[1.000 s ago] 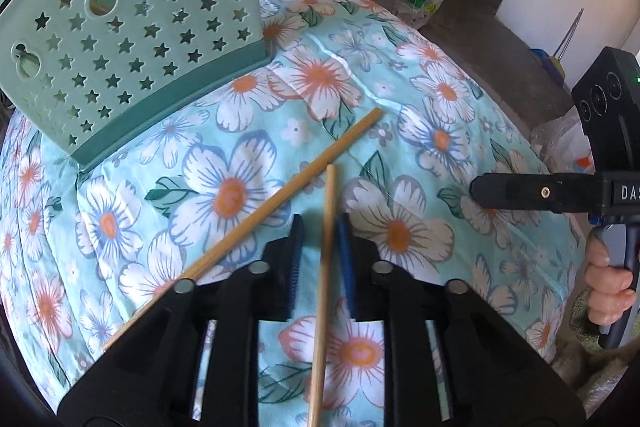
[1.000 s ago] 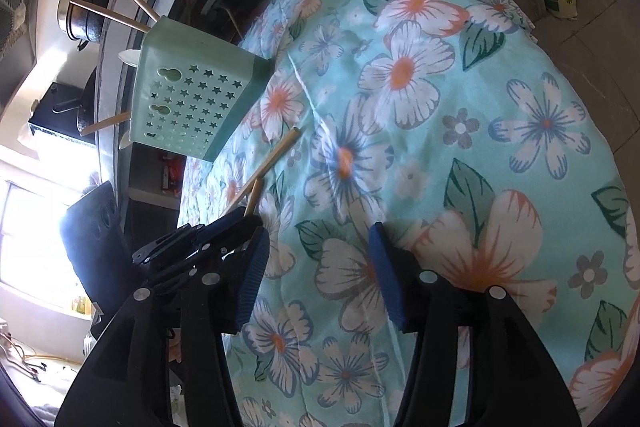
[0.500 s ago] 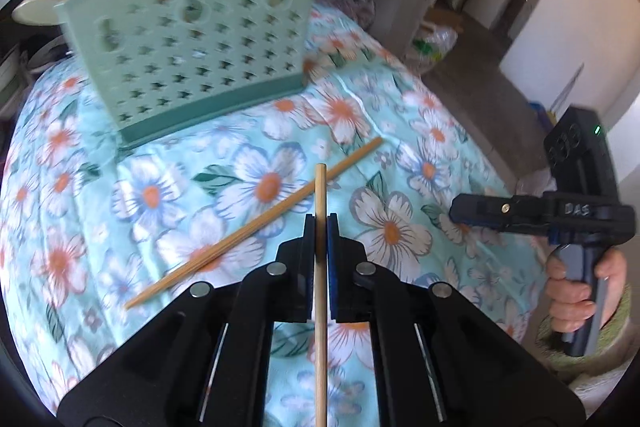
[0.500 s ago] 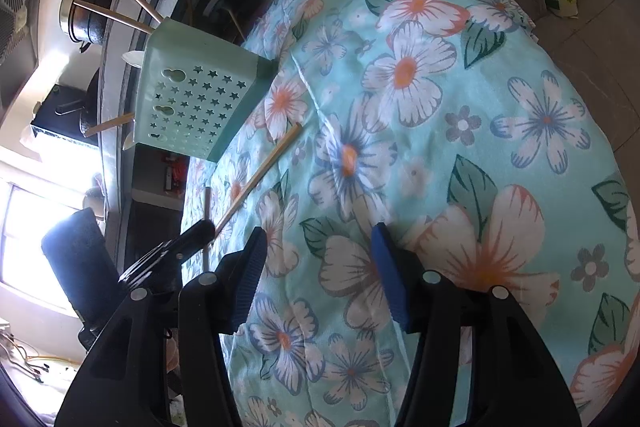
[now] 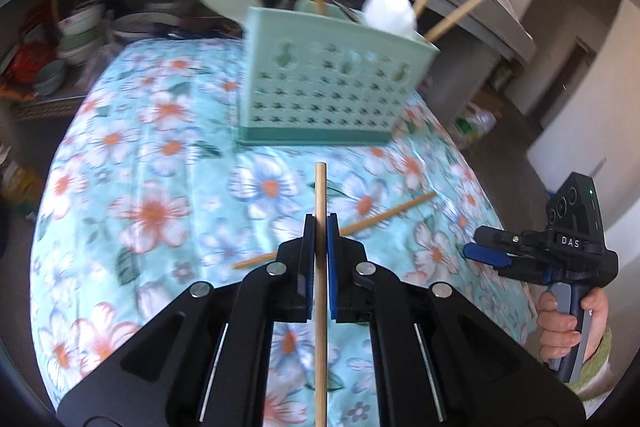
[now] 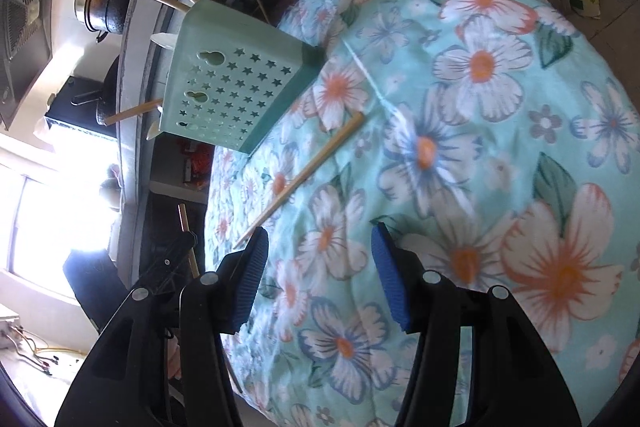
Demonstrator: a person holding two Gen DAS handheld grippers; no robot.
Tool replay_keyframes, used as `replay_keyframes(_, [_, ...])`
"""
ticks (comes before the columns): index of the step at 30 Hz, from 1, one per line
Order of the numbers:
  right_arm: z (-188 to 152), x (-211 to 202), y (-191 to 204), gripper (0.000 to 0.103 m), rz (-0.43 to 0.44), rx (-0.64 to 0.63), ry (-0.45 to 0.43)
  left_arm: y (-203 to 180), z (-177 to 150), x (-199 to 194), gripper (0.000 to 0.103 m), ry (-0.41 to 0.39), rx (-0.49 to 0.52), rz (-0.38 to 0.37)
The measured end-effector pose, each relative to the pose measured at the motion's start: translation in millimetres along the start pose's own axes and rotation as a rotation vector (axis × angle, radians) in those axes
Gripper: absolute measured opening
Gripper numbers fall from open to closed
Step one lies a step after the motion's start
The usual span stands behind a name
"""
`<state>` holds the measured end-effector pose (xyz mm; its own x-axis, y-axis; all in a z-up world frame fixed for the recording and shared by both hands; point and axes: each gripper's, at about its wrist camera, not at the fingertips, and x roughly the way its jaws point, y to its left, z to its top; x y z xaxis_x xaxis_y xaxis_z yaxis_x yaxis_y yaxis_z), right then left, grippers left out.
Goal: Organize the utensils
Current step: 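Lower the open right gripper to the last chopstick and close on it, then raise the right gripper's chopstick over the green holder while the left gripper holds its chopstick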
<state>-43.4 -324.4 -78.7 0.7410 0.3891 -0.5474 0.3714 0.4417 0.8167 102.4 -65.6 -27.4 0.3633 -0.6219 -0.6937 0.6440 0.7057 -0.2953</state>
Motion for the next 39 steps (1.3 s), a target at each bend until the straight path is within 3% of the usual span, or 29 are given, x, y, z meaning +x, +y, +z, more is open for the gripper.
replay_keyframes(4, [12,15,4,0.053,0.048,0.039,0.017,11,-4,-12,0.004,-0.048,0.001,0.096])
replay_keyframes(9, [28,46,-2,0.049,0.085,0.175,0.037,16,-5,-12,0.004,-0.095,0.018,0.211])
replay_keyframes(15, [39,70,-9,0.039,0.041,0.295,-0.005,20,-1,-7,0.004,-0.143,0.059,0.342])
replay_keyframes(19, [40,77,2,0.034,-0.024,0.292,-0.066,27,2,-4,0.004,-0.144,0.026,0.341])
replay_keyframes(22, [41,84,10,0.015,-0.105,0.249,-0.104,30,3,-2,0.004,-0.15,0.012,0.348])
replay_keyframes(23, [42,85,10,0.014,-0.102,0.243,-0.106,30,3,-2,0.004,-0.15,0.011,0.352])
replay_keyframes(26, [48,86,15,0.013,-0.098,0.186,-0.081,32,2,0,0.004,-0.146,0.011,0.357])
replay_keyframes(32, [68,78,22,0.014,-0.078,0.029,0.074,34,2,1,0.004,-0.136,0.003,0.344])
replay_keyframes(39, [83,33,30,0.011,-0.053,-0.024,0.043,32,1,1,0.004,-0.138,0.011,0.343])
